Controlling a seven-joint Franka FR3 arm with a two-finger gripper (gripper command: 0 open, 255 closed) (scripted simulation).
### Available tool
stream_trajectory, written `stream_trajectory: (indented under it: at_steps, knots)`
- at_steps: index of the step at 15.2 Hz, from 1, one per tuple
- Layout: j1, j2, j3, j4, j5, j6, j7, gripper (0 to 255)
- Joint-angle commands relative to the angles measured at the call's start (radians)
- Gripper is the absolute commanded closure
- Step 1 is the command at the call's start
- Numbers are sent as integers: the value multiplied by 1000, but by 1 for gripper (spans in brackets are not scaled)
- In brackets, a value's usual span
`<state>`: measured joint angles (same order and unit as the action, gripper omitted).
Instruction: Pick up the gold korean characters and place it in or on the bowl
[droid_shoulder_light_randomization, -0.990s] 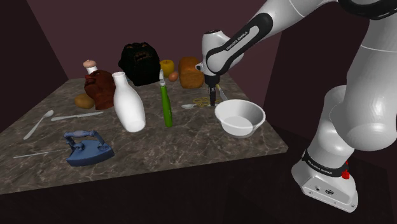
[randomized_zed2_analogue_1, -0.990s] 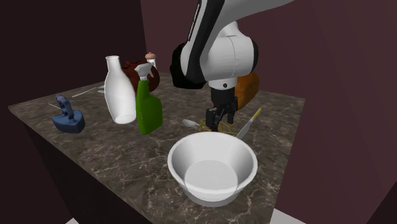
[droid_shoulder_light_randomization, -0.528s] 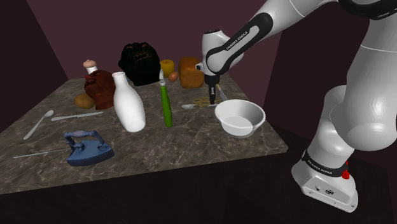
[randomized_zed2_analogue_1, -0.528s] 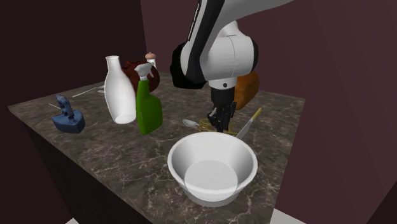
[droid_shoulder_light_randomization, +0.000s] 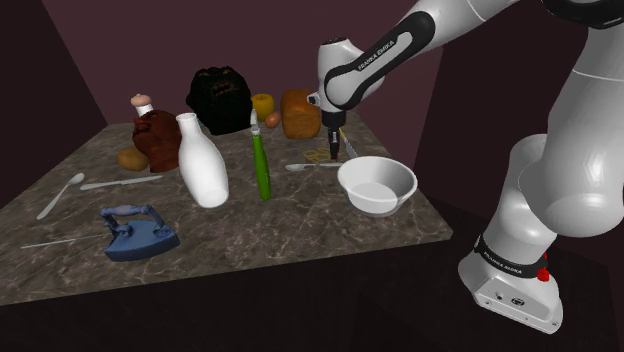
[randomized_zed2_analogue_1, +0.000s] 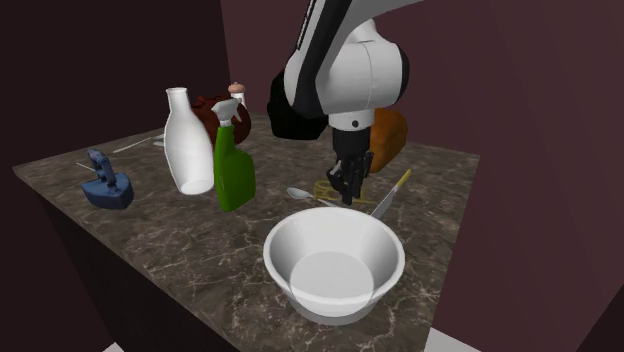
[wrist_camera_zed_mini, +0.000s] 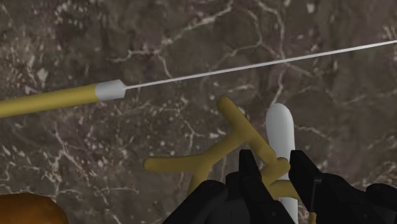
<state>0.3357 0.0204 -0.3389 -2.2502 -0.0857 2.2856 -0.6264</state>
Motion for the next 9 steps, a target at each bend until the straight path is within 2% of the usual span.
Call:
stream_trajectory:
  at_steps: [1,9]
  knots:
    - [2,-17,1,13,-5,-30,5,255]
    - [4,-72,5,68,-20,-138,11,255]
